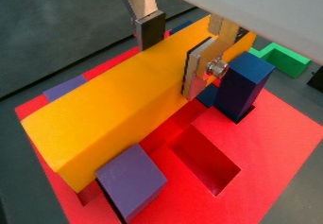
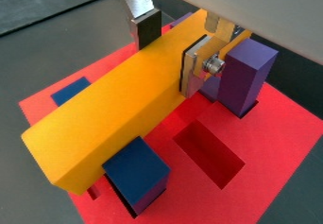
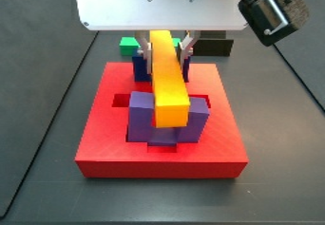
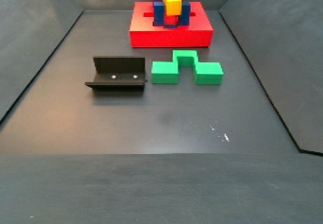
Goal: Pick up the yellow object. Move up. Move to above the board. Insert the yellow object.
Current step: Insert the yellow object.
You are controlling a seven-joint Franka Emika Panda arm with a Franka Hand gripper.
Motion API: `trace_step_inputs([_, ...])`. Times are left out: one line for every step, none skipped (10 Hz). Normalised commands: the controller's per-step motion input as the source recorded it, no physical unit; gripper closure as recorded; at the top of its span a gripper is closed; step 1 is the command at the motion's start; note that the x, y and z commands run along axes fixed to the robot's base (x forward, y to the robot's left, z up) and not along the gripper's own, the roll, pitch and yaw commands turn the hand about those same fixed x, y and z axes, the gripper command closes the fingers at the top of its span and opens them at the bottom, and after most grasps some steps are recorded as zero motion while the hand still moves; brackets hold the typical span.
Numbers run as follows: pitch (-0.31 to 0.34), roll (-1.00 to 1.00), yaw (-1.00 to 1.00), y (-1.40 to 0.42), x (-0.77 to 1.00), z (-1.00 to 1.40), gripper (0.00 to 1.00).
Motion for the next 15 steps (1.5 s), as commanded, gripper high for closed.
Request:
trace_step_inputs([0.000,0.05,0.02,-0.02,0.01,-0.35,1.00])
trace_step_inputs([0.000,0.10,0.00,-0.11,0.00,-0.36,1.00])
trace_step_inputs([0.000,0.10,0.00,-0.13,0.00,-0.33,1.00])
trace_step_inputs([0.000,0.09,0.00,-0.14,0.00,-0.29,1.00])
trace_step_inputs([0.000,0.08,0.00,-0.16,0.00,-0.23,1.00])
trace_step_inputs([0.000,0.06,0.00,-0.14,0.00,-0.17,1.00])
trace_step_inputs([0.000,0.04,0.00,-0.07,0.03,-0.12,1.00])
trace_step_inputs([0.000,0.03,0.00,0.00,0.11,-0.08,1.00])
trace_step_inputs([0.020,0.06,0.00,0.07,0.14,-0.03,1.00])
trace_step_inputs([0.027,0.06,-0.03,0.16,0.19,-0.02,1.00])
trace_step_inputs([0.007,0.04,-0.02,0.12,0.17,-0.06,1.00])
trace_step_inputs([0.000,0.00,0.00,0.05,0.11,-0.10,1.00])
trace_step_inputs([0.000,0.00,0.00,0.00,0.09,-0.13,1.00])
trace_step_inputs([0.000,0.00,0.00,0.00,0.02,-0.24,1.00])
trace_step_inputs([0.000,0.07,0.00,-0.07,0.00,-0.29,1.00])
